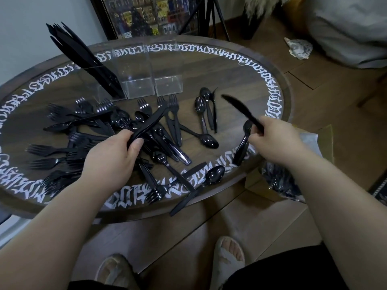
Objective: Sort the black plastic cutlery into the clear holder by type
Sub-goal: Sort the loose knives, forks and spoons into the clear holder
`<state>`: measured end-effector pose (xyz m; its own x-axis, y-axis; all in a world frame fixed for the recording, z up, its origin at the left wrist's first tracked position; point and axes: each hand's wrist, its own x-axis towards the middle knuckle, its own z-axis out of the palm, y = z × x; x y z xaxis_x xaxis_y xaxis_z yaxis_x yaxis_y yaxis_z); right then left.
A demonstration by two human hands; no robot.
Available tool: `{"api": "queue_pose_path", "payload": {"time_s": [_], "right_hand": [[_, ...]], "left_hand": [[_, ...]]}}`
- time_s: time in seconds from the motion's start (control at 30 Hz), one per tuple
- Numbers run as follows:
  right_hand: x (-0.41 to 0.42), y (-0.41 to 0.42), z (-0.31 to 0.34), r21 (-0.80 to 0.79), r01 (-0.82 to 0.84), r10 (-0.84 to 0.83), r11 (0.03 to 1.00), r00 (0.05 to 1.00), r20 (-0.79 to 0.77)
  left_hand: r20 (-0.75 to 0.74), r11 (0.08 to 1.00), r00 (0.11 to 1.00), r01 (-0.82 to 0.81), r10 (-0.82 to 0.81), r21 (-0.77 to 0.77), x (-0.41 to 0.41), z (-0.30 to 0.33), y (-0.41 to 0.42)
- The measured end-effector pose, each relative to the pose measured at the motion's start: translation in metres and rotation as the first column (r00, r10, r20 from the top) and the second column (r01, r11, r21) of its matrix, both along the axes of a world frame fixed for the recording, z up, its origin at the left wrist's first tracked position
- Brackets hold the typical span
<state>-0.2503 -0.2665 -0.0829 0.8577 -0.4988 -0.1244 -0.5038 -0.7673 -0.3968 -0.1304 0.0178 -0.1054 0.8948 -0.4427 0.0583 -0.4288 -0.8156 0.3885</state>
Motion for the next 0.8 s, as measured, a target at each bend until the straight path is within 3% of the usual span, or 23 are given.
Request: {"api": "queue_pose_path", "payload": {"time_s": [0.13,0.2,0.5,0.67,0.8], "right_hand": [[-0.016,0.0,-0.004,-0.081,-0.216,0.186,0.973,0.942,-0.279],[-0.019,0.003,-0.008,-0.068,-0.246,0.213,0.967,0.925,-0.315],[-0.003,0.012,-0.025,-0.056,-0.275,0.252,0.96,0.932,-0.26],[0.021,0.016,-0.029,-0.085,-0.176,0.155,0.981,0.965,-0.211],[0.037,0.03,-0.029,-0.074,-0.164,0.161,0.984,0.986,-0.045]], "left_hand": [[0.012,1.0,1.0,0.027,-0.027,-0.005,0.0,-0.001,-0.01],[0.006,0.999,0.999,0.032,-0.032,0.004,0.0,-0.003,-0.014],[0.011,1.0,1.0,0.02,-0.02,0.018,-0.001,-0.005,-0.017],[0.001,0.999,1.0,-0.027,0.027,0.023,0.001,-0.002,-0.009],[-0.002,0.999,0.999,-0.046,0.046,0.012,0.005,-0.001,0.0]]}}
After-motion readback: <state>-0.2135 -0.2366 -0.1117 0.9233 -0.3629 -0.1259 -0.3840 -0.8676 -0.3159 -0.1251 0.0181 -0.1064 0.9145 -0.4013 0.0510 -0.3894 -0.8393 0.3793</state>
